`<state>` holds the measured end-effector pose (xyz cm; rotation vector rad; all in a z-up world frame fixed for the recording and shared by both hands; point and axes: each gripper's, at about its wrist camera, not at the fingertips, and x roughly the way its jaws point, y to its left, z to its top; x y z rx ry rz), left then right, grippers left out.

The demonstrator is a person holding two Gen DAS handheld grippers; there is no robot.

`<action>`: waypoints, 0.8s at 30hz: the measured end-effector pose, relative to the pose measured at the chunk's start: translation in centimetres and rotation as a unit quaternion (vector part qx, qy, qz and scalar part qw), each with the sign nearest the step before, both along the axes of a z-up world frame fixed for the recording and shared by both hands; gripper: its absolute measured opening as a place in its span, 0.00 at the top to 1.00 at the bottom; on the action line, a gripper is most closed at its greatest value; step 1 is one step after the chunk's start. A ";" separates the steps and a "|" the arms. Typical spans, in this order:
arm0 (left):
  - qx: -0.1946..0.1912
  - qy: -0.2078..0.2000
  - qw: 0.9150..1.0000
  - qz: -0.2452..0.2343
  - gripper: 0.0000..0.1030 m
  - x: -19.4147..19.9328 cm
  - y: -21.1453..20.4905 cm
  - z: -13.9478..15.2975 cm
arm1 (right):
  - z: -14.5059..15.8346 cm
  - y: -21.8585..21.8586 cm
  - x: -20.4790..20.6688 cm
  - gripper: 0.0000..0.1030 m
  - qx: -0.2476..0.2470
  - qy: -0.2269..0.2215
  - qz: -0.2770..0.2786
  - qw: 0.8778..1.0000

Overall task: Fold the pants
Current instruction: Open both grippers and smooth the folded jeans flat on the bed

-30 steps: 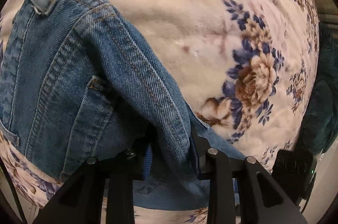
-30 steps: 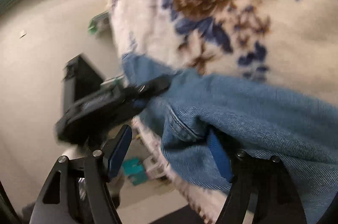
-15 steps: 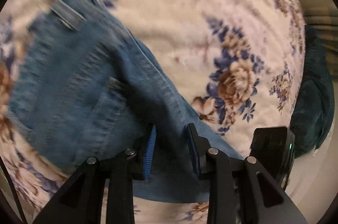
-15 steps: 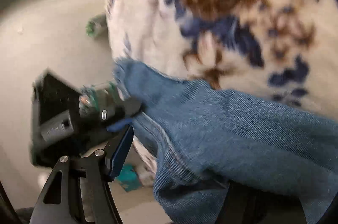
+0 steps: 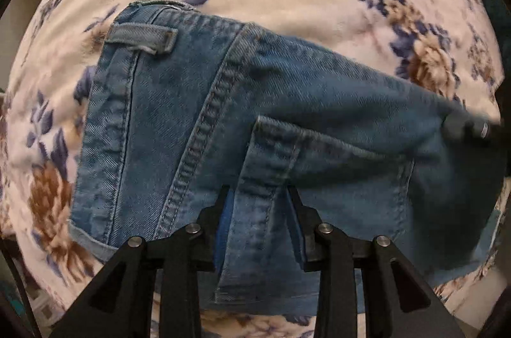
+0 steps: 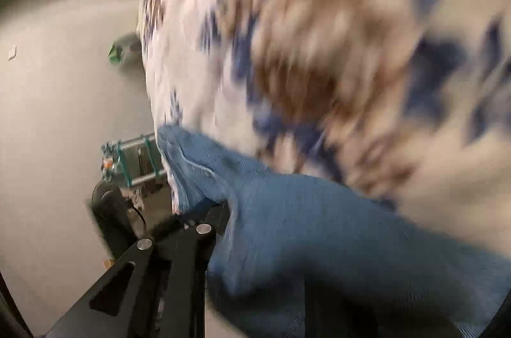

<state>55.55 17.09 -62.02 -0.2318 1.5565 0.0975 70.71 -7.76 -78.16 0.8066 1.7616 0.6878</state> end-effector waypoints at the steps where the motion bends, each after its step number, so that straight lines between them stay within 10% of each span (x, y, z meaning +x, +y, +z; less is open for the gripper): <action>1: 0.000 0.000 1.000 -0.001 0.71 0.0 0.1 -0.1 | 0.3 -0.5 0.8 0.81 -0.016 -0.003 0.006 1.000; 9: -0.008 0.010 1.000 -0.006 0.71 -0.1 0.5 0.0 | -0.1 -1.7 1.5 0.75 -0.059 0.020 0.129 0.990; 19: -0.017 0.010 1.000 0.004 0.71 0.1 0.8 0.0 | 4.0 -12.7 8.4 0.83 -0.181 -0.050 0.051 0.981; 24: -0.025 0.000 0.999 0.023 0.71 -0.1 1.1 1.4 | 7.2 -8.4 4.0 0.39 -0.140 -0.111 0.156 0.972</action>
